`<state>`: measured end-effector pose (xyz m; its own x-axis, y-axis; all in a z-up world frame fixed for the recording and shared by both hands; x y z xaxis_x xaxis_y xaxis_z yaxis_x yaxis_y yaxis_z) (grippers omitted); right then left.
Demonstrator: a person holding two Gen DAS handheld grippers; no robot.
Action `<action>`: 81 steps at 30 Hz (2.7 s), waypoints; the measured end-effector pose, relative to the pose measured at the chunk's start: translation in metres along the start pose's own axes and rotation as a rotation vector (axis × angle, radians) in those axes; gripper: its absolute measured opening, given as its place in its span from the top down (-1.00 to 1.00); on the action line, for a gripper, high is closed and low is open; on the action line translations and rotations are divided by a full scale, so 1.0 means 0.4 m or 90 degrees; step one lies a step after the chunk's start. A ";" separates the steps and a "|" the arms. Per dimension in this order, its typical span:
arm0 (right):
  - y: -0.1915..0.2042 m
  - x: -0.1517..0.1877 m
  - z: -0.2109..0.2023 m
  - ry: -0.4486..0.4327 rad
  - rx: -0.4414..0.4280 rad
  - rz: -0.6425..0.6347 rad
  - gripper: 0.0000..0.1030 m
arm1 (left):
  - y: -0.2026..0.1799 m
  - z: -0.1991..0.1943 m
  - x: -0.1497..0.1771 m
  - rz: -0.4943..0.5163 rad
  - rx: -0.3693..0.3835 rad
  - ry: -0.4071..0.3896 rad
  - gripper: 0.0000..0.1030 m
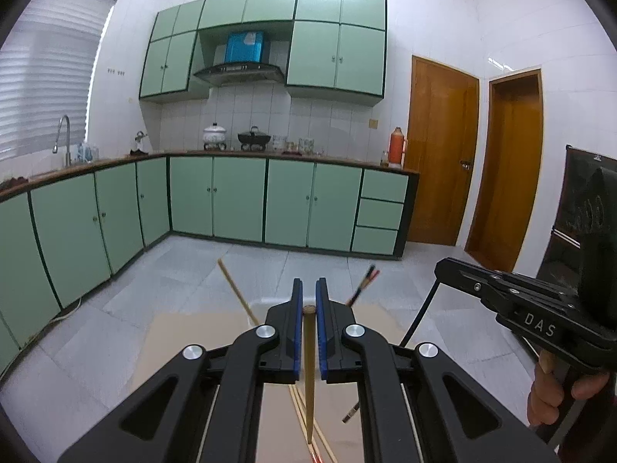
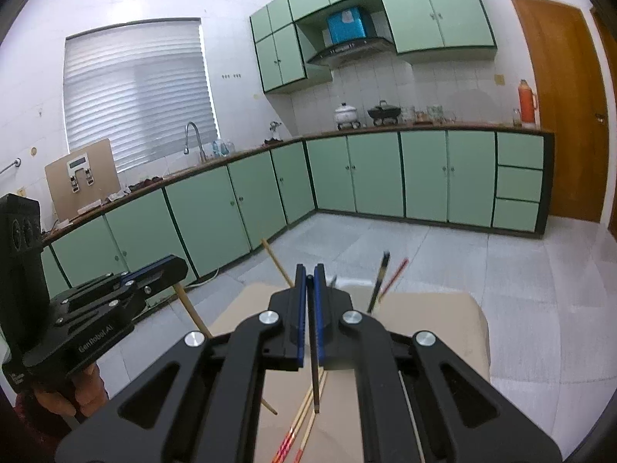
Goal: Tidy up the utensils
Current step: 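Carry the black and wooden chopsticks upright into the white holders, then open both grippers to drop the chopsticks into the holders, then move both open grippers back over the red chopsticks on the table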
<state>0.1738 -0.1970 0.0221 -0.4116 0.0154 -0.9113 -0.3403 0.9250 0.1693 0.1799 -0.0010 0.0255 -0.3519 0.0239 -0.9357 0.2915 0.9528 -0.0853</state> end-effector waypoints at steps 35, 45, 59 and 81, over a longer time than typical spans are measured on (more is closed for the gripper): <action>-0.153 -0.177 0.323 -0.006 0.051 0.004 0.93 | 0.058 0.414 -0.139 0.006 -0.059 0.027 0.87; -0.146 -0.127 0.283 -0.004 0.056 0.017 0.62 | 0.079 0.391 -0.082 -0.014 -0.060 0.057 0.51; -0.102 -0.012 0.025 -0.086 0.085 0.018 -0.55 | 0.059 0.125 -0.004 -0.034 -0.054 0.016 -0.06; -0.017 0.462 0.007 0.053 0.139 0.054 -0.67 | 0.034 0.023 0.426 -0.013 -0.079 0.154 -0.20</action>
<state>0.1027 -0.1995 -0.1485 -0.5025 0.0732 -0.8615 -0.1150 0.9819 0.1505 0.1319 0.0132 -0.1382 -0.5636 0.0610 -0.8238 0.1759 0.9833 -0.0475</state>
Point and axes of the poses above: each gripper's, at about its wrist camera, not at the fingertips, and z roughly the way its jaws point, y to its left, x to its underside, the point moved 2 cm from there along z, roughly the way its jaws point, and after that the axes turned 1 degree about y, right-handed, at the moved point
